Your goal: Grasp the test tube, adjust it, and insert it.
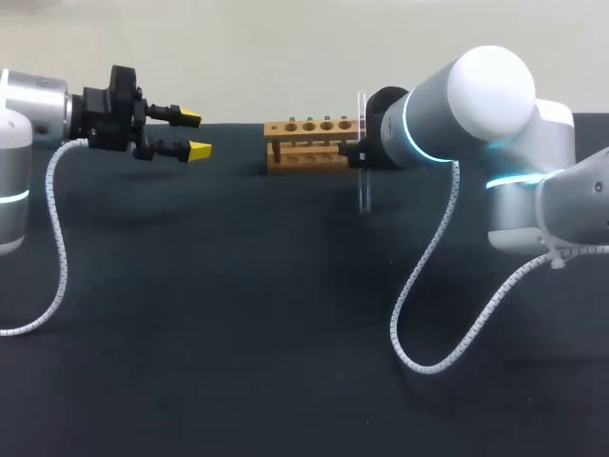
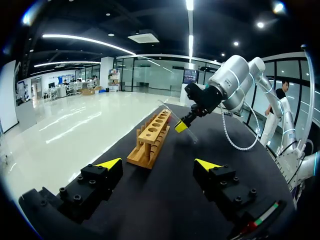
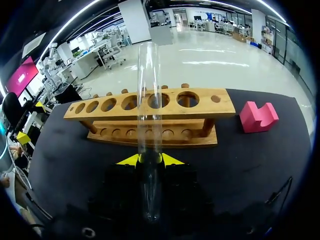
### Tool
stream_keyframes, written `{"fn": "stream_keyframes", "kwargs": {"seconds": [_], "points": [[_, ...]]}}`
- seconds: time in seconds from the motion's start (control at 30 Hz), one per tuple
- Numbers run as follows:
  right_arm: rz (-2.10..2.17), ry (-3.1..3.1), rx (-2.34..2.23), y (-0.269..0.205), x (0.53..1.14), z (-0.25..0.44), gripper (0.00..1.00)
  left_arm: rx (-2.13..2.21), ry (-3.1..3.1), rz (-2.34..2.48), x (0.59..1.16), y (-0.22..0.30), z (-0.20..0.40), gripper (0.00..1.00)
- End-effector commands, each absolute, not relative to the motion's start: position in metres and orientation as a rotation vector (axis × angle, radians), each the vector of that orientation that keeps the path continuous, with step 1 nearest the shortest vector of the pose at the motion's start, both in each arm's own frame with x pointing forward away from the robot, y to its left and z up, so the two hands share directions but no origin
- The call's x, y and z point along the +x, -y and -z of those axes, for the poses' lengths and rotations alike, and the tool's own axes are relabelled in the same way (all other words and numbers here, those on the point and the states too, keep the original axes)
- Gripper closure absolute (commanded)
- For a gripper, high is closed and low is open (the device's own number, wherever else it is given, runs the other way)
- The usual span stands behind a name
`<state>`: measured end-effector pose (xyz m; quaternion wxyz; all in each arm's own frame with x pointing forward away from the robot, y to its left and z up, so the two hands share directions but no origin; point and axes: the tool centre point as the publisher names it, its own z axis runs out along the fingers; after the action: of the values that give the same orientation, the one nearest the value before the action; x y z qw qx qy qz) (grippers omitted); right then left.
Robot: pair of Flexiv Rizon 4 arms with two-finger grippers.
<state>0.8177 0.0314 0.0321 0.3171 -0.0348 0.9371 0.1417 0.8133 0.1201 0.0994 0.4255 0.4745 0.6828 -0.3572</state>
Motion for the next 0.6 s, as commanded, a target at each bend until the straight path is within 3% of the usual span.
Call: {"fn": "stream_keyframes", "kwargs": {"seconds": [0.03,0.6], "points": [[-0.382,-2.52,-0.112,-0.032,0.82,-0.03,1.0,1.185,-1.701,0.893,0.813,-0.121,-0.099,0.0],[-0.384,-2.456,-0.027,-0.03,0.799,-0.041,1.0,1.185,-1.701,0.893,0.813,-0.121,-0.099,0.0]]}}
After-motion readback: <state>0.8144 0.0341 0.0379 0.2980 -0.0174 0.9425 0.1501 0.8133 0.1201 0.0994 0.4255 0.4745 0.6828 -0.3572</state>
